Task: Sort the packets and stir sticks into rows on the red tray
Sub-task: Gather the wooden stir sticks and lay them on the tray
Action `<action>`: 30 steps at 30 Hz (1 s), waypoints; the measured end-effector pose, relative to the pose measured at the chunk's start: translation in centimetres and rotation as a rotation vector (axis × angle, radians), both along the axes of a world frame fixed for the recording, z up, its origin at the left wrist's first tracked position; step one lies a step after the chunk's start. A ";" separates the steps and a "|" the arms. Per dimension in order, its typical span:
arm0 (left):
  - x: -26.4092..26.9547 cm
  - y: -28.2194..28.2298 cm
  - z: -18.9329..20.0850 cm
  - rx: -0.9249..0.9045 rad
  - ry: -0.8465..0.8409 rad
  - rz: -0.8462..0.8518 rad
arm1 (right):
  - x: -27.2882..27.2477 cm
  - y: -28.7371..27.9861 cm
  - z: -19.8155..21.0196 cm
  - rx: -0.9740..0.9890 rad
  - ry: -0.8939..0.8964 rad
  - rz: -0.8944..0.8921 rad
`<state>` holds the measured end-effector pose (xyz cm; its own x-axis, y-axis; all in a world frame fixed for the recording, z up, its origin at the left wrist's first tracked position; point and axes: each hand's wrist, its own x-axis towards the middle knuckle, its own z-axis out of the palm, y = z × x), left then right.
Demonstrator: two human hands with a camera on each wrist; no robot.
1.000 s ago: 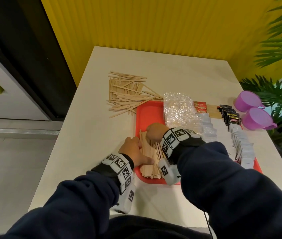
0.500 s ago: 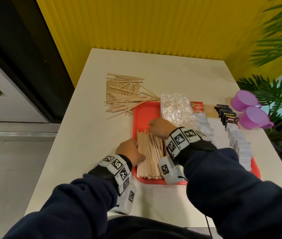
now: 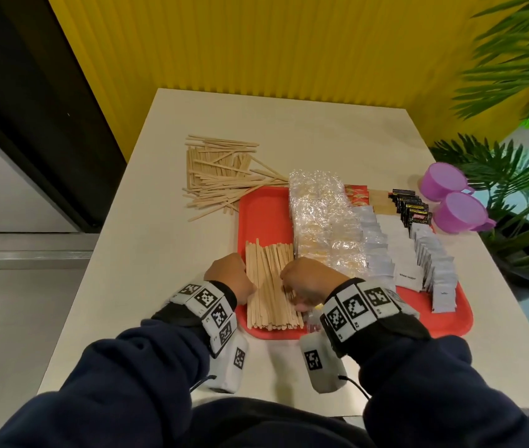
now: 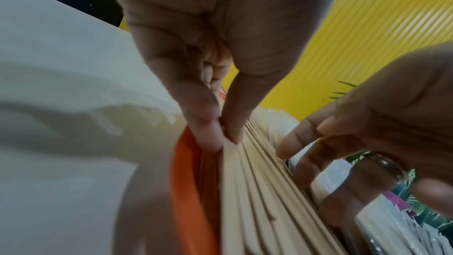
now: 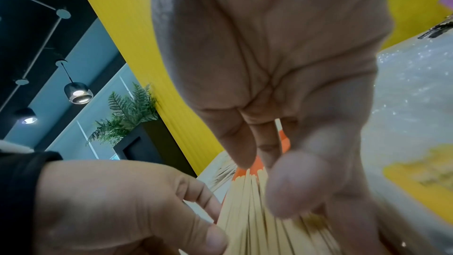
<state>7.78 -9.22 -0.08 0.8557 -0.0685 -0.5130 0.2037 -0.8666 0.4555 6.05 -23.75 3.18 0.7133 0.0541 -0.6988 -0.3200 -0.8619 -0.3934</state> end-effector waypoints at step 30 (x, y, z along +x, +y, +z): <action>4.5 -1.1 0.2 -0.003 -0.099 -0.413 | 0.7 1.3 1.6 -0.004 -0.080 0.249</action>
<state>12.31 -10.36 0.11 0.8008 -0.4175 -0.4294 -0.2055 -0.8650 0.4578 6.72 -22.50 4.74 0.7314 0.2322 -0.6413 -0.0657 -0.9119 -0.4051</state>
